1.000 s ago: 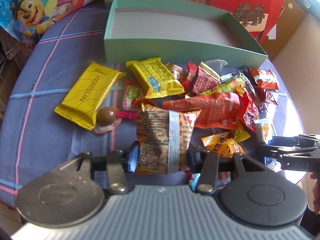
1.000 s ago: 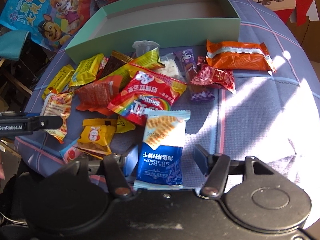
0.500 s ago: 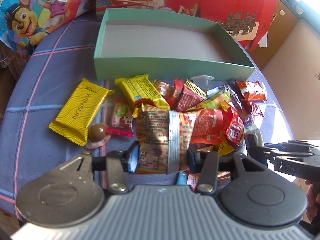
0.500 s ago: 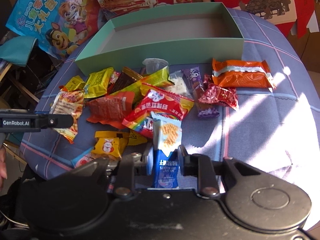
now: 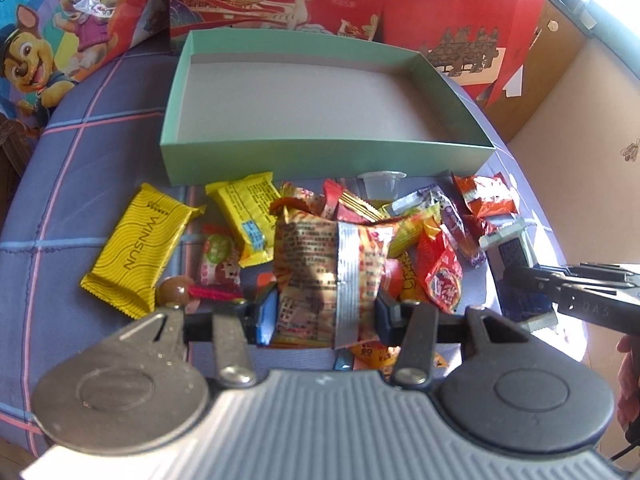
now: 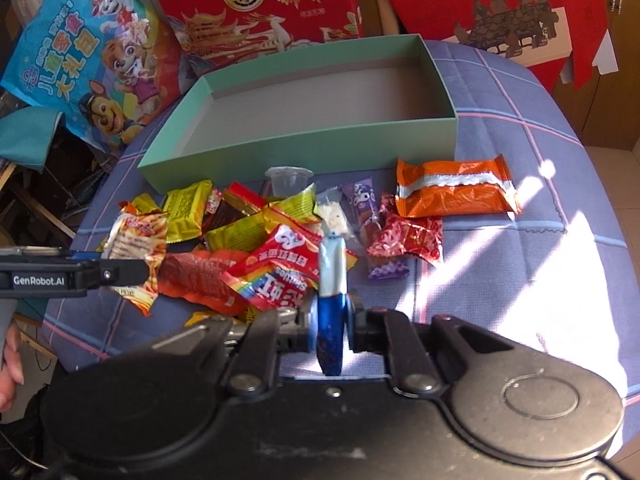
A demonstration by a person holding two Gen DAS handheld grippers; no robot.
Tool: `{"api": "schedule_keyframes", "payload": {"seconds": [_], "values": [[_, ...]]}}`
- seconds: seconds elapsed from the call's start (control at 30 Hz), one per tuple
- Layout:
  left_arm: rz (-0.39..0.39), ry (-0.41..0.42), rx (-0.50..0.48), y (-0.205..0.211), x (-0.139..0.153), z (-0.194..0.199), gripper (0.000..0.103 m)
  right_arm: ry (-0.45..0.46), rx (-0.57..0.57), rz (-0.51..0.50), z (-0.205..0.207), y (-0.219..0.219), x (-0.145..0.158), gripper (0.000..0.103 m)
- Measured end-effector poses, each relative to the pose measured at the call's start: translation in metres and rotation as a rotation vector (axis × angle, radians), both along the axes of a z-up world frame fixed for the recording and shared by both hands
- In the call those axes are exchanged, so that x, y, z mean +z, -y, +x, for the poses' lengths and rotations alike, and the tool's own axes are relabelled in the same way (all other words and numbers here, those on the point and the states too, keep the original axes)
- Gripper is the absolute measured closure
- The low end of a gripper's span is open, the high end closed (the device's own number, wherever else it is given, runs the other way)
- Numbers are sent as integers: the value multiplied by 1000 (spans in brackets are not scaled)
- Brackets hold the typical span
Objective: Organize snacks
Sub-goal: 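Lift the striped bag with the left gripper while the right lifts the blue packet, then lower both held snacks into the green tray and open both grippers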
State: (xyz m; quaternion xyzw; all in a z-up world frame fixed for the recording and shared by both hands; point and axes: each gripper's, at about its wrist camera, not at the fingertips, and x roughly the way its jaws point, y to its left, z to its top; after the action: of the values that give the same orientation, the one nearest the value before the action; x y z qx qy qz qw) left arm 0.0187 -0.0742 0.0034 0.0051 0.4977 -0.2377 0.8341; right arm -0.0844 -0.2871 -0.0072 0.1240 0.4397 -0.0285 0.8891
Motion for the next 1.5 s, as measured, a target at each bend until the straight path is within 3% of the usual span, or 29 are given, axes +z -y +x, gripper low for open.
{"api": "schedule_keyframes", "payload": {"seconds": [0.17, 0.37, 0.6, 0.87, 0.9, 0.97, 1.0, 1.07, 1.2, 1.5], "values": [[-3, 41, -11, 28, 18, 38, 56, 59, -1, -49, 47, 11, 25, 90], [22, 81, -29, 84, 27, 109, 56, 65, -18, -116, 137, 38, 37, 89], [22, 61, -7, 145, 6, 193, 56, 15, -63, -165, 239, 82, 22, 89], [26, 64, 24, 183, -21, 259, 54, -5, -71, -194, 301, 104, 4, 86], [31, 77, 33, 184, -22, 261, 45, -7, -73, -182, 307, 106, 4, 83], [53, 88, 61, 184, -22, 263, 27, 18, -91, -173, 306, 106, 9, 51], [64, 95, 73, 183, -21, 262, 20, 44, -98, -188, 304, 107, 13, 45], [72, 97, 70, 180, -18, 260, 11, 81, -98, -190, 295, 106, 21, 3], [91, 113, 80, 170, -8, 246, 3, 94, -85, -210, 276, 100, 36, 0], [102, 129, 67, 140, 18, 188, 0, 113, -100, -210, 216, 79, 65, 0]]}}
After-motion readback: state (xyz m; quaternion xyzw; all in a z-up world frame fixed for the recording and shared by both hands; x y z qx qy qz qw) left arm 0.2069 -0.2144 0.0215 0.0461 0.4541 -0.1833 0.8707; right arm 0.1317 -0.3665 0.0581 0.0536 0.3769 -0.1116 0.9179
